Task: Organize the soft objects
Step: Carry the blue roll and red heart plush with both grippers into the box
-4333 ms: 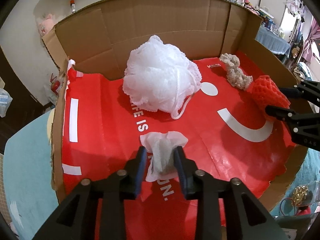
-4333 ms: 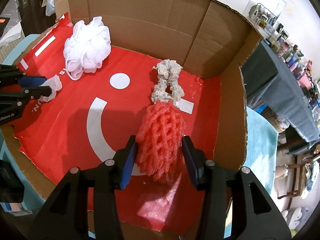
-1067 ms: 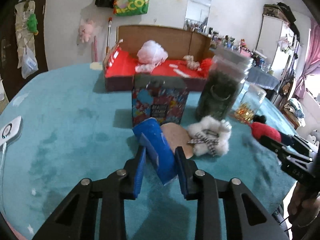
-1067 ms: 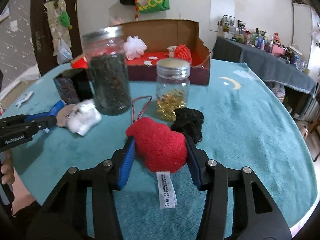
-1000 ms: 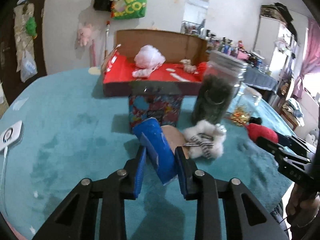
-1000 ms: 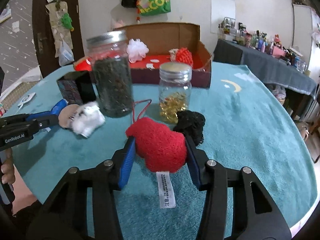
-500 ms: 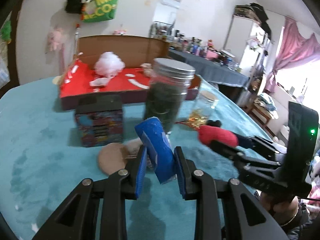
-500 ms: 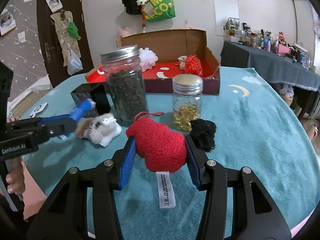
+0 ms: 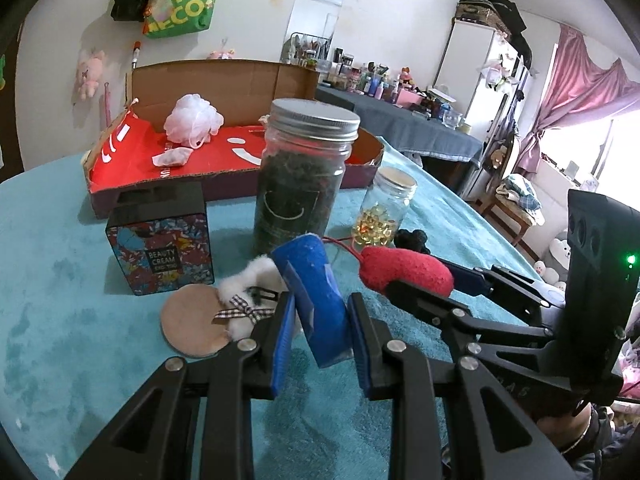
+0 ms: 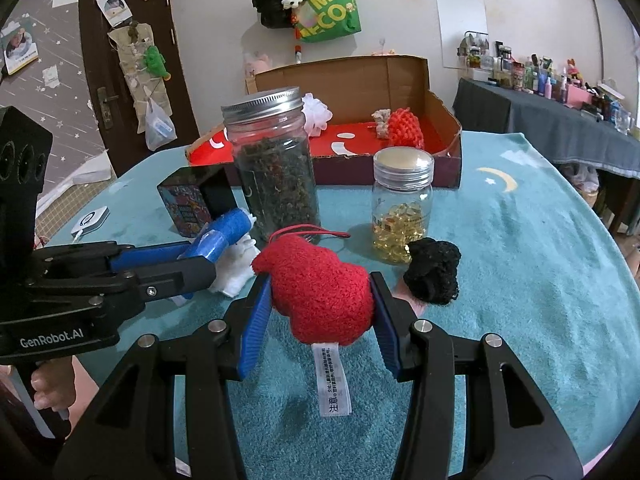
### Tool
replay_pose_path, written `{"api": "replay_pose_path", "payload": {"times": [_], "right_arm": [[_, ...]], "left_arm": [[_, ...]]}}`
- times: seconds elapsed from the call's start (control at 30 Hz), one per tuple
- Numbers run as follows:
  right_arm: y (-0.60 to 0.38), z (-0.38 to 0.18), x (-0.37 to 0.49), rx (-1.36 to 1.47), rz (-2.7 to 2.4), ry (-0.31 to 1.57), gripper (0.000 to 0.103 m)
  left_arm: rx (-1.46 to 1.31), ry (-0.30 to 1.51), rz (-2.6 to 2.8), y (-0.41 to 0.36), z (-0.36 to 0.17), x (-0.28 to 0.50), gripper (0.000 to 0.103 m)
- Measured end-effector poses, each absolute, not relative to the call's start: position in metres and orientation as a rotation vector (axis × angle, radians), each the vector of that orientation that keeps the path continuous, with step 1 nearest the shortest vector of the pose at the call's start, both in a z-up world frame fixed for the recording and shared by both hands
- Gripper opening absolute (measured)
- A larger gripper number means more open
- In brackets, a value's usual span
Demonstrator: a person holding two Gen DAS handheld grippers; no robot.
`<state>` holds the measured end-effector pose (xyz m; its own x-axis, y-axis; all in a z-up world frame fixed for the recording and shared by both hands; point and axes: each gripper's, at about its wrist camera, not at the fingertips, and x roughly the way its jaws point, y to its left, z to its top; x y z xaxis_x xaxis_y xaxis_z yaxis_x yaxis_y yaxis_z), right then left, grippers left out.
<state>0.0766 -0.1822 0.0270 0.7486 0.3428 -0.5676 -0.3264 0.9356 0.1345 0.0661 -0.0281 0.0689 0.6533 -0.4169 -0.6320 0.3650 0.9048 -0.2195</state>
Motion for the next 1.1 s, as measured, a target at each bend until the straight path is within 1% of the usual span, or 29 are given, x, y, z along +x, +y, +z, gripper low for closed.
{"api": "replay_pose_path", "payload": {"times": [0.2, 0.63, 1.1], "right_arm": [[-0.189, 0.028, 0.077, 0.037, 0.356, 0.63, 0.046], [-0.237, 0.039, 0.083, 0.102, 0.314, 0.666, 0.046], [-0.283, 0.044, 0.116, 0.154, 0.268, 0.747, 0.046]], "left_arm": [[-0.083, 0.753, -0.399, -0.01, 0.068, 0.065, 0.028], [-0.111, 0.783, -0.29, 0.046, 0.068, 0.065, 0.028], [-0.03, 0.859, -0.188, 0.098, 0.061, 0.1, 0.028]]}}
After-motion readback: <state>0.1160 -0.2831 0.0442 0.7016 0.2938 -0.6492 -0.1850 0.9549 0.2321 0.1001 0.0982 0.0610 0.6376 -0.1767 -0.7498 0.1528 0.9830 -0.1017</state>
